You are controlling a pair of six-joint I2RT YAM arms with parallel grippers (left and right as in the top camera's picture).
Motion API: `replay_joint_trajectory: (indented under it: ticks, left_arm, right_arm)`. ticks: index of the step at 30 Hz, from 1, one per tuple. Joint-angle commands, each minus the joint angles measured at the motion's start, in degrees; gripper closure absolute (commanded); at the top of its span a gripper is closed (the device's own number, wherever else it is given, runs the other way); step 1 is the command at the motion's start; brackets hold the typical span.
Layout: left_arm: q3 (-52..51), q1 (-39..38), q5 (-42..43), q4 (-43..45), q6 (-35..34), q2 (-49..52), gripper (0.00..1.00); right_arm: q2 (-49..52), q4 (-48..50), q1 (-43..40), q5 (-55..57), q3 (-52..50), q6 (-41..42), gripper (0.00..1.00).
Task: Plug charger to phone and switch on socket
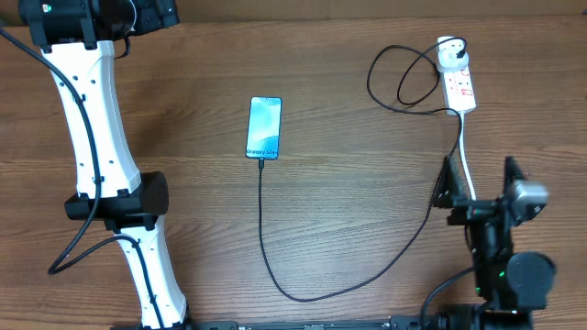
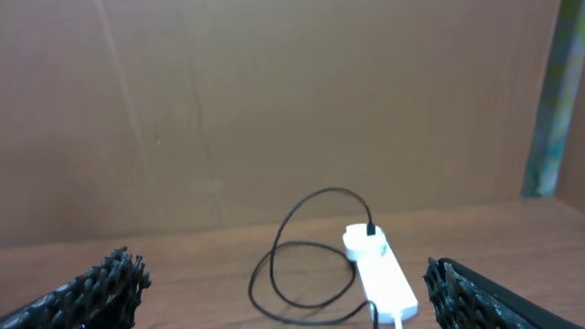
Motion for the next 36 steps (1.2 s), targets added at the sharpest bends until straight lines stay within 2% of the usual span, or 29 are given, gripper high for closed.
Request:
replay_joint_trajectory:
  ticks: [1, 11, 15, 36]
  left_arm:
    - [-0.2, -0.4, -0.3, -0.1, -0.6, -0.2, 0.00]
    - [-0.2, -0.4, -0.3, -0.1, -0.6, -0.2, 0.00]
    - [-0.2, -0.4, -0.3, -0.1, -0.6, -0.2, 0.00]
    - [-0.2, -0.4, -0.3, -0.1, -0.6, -0.2, 0.00]
  right_arm:
    - [-4.4, 2.6, 1.2, 0.1, -6.2, -0.3, 0.00]
    - [-12.8, 2.7, 4.2, 0.1, -17.2, -0.2, 0.00]
    - [-14.3, -2.3, 4.7, -0.3, -17.3, 0.0, 0.00]
    - [-14.2, -2.2, 5.2, -0.3, -17.3, 0.0, 0.00]
